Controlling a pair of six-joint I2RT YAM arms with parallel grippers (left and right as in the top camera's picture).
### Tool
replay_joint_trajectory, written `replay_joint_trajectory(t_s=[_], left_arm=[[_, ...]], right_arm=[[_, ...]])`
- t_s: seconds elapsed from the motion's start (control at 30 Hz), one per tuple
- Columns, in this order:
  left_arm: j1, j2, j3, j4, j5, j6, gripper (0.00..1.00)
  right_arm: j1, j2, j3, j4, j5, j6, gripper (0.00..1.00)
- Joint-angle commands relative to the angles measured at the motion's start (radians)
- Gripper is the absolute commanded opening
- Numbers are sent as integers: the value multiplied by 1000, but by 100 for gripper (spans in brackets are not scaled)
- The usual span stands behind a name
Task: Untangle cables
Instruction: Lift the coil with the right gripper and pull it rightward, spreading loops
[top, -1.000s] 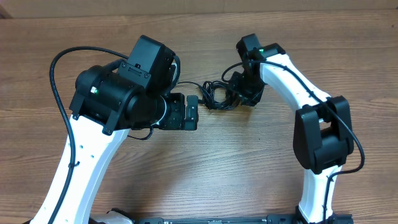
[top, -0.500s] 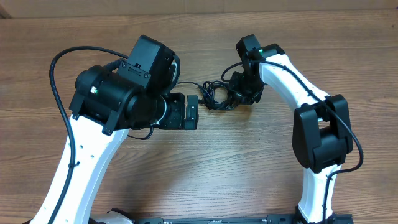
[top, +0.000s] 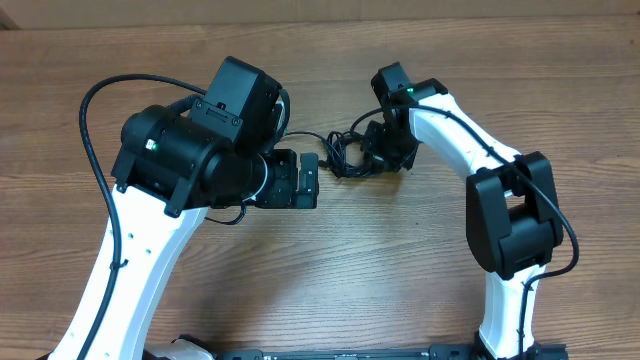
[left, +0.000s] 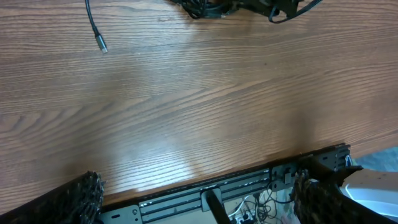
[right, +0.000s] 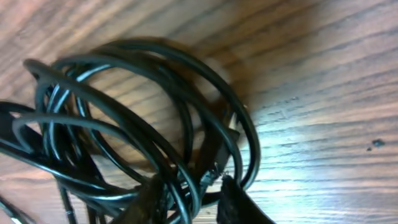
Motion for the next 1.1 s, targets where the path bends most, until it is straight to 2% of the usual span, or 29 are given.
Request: replay_joint_trajectory(t_s=[0.0,0.13,0.33,0.63,0.77,0.8,0.97,1.07], left_arm=[[-2,2,2,0,-17,18,100],[-2,2,2,0,-33,18,100],[-2,2,2,0,-37,18,100],[-1,2,2,0,-37,18,100],[-2,2,2,2,-36,18,99],[-2,2,2,2,-36,18,99],[-2,2,2,6,-36,18,100],[-2,2,2,9,-36,17,100]], right_arm=[[0,17,-8,6,21,-5,19],[-2,17,-5,12,-41,-52,4],[-11,-3,117,-80,-106,-126,4],[-9,-97,539,-387,-82,-223,4],[-9,-155,641,-452,-60,-224,4],[-8,-170,645,-451,-80,-236,4],[-8,-195,644,-459,-418,-515,4],[-7,-195,618,-453,-449,-536,4]])
